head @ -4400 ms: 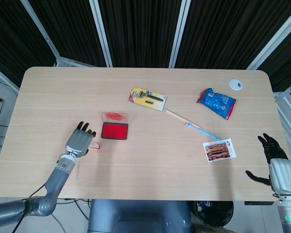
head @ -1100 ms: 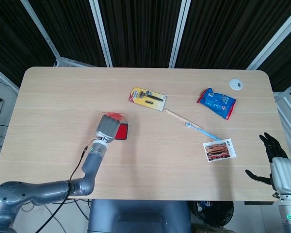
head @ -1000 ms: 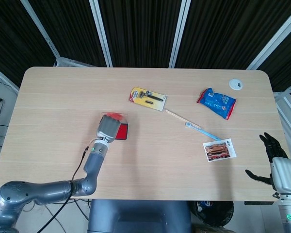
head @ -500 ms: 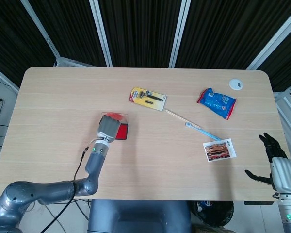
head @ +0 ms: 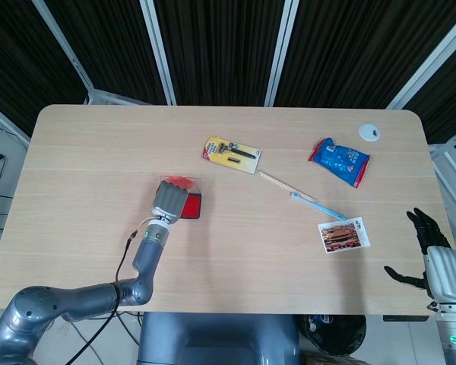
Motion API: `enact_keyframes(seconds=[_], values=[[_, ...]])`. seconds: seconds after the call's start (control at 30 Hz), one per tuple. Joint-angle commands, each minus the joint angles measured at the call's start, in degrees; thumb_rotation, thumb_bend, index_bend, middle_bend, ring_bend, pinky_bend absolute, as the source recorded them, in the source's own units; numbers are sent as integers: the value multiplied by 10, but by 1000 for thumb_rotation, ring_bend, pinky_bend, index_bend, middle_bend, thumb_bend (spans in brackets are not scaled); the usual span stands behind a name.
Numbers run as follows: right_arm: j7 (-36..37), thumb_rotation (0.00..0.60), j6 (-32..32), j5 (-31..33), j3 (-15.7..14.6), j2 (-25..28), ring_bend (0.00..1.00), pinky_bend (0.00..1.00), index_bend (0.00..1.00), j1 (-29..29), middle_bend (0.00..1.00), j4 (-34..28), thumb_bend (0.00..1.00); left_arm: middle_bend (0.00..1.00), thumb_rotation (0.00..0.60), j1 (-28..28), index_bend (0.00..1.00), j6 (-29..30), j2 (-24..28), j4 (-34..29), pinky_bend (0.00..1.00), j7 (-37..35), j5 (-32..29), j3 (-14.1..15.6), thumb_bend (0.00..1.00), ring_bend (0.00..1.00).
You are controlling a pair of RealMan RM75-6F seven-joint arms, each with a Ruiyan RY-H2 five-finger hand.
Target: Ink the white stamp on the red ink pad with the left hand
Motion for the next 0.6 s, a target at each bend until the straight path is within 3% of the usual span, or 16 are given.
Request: enact_keyframes(seconds=[0.03, 0.6], values=[[0, 600, 0, 0, 0, 0, 0, 186, 0, 0, 0, 0, 101, 715, 600, 2, 703, -2, -1, 4, 514, -4, 2, 2, 532, 475], [1, 600, 3, 1, 2, -2, 0, 186, 0, -1, 0, 1, 102, 723, 600, 8, 710, -9, -8, 19, 518, -18, 6, 3, 544, 480]])
